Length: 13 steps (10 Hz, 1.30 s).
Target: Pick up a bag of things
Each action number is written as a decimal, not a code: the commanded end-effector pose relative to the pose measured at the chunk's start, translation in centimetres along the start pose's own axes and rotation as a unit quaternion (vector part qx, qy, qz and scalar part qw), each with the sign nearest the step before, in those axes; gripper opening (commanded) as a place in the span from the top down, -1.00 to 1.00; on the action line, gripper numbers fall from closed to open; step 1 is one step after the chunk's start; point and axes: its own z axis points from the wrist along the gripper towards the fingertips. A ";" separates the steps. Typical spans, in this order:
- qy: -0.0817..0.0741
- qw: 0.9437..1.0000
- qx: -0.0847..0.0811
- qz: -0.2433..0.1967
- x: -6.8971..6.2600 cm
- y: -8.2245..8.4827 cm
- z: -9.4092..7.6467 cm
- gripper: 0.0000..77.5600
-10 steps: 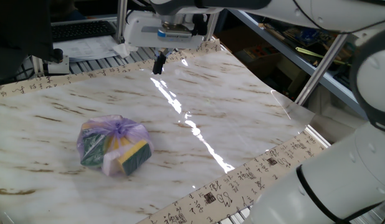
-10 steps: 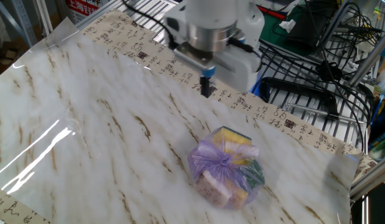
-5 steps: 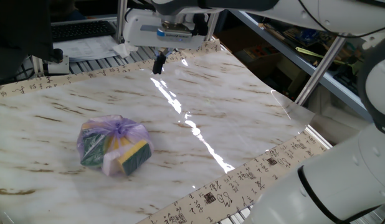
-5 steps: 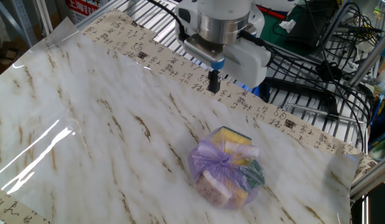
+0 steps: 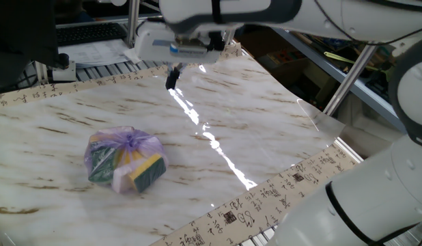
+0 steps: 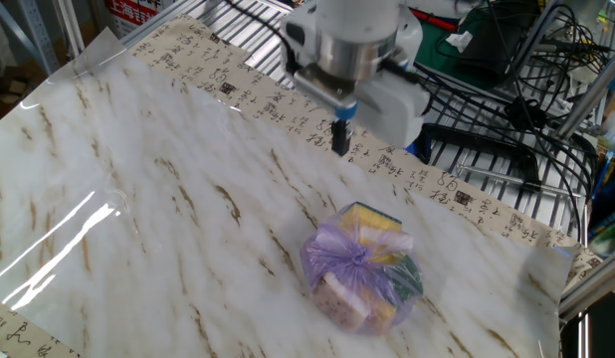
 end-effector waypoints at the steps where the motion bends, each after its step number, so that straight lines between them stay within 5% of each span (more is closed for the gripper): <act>1: -0.021 1.000 -0.002 -0.005 -1.7 -1.3 3.8 1.00; 5: -0.032 0.999 0.006 -0.005 -2.4 -2.0 6.4 1.00; 10: -0.032 0.999 0.006 0.005 -2.4 -2.2 6.8 1.00; 13: -0.045 0.998 0.003 0.045 -2.4 -2.2 6.8 1.00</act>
